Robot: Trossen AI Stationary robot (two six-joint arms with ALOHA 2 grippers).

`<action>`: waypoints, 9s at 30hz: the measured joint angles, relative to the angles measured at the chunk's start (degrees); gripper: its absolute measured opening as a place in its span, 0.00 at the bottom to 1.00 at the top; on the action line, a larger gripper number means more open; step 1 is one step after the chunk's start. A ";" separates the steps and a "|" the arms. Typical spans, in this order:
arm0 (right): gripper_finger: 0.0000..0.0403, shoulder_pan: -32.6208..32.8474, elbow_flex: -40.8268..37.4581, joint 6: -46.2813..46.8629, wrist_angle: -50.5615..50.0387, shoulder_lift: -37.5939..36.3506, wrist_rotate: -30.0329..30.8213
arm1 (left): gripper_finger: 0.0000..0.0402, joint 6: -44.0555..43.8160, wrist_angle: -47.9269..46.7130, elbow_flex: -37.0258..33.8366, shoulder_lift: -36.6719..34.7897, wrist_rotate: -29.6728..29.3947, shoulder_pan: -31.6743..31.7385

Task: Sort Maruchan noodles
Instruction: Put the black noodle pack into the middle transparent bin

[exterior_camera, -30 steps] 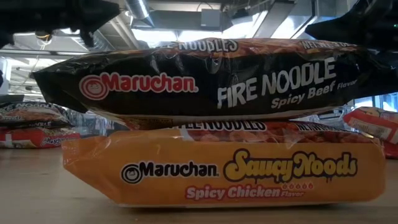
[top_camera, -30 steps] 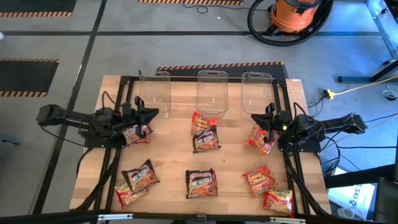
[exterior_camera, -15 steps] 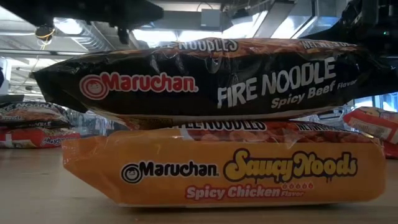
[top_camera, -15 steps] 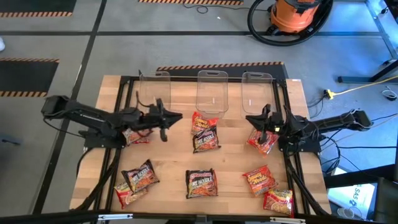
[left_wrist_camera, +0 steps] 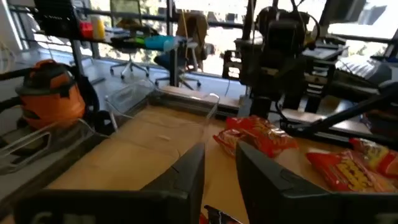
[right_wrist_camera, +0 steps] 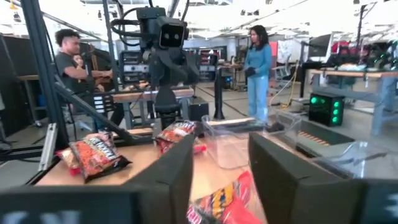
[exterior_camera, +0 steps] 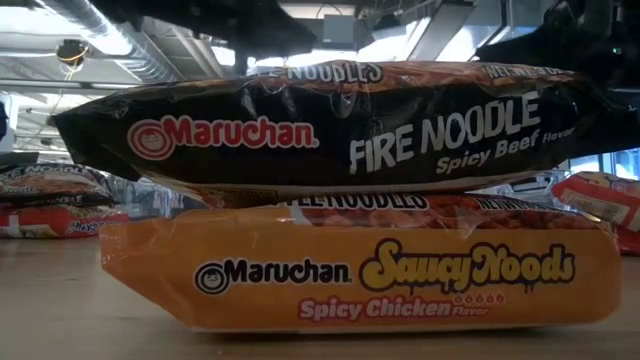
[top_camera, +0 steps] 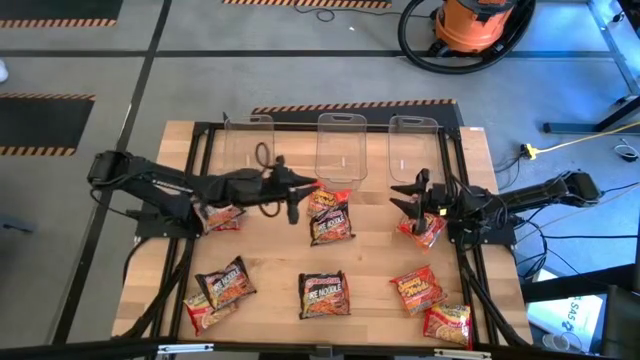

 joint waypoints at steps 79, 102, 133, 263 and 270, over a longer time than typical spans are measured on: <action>0.58 0.00 10.24 -9.26 4.20 11.57 -1.80 | 0.40 -11.03 -34.60 25.92 37.01 32.32 5.84; 0.58 0.00 10.24 -9.17 4.07 11.58 -1.73 | 0.00 -2.88 -35.38 25.92 33.05 23.41 1.96; 0.79 -1.75 24.68 1.95 -5.50 36.55 1.46 | 0.00 12.91 -30.98 25.94 12.76 -20.04 -7.05; 0.53 -4.15 26.17 -19.31 -18.12 16.14 2.71 | 0.07 29.19 -64.37 60.43 27.64 11.64 29.19; 0.53 -4.17 26.17 -19.36 -18.12 16.15 2.83 | 0.07 29.50 -64.89 60.46 28.38 16.67 33.18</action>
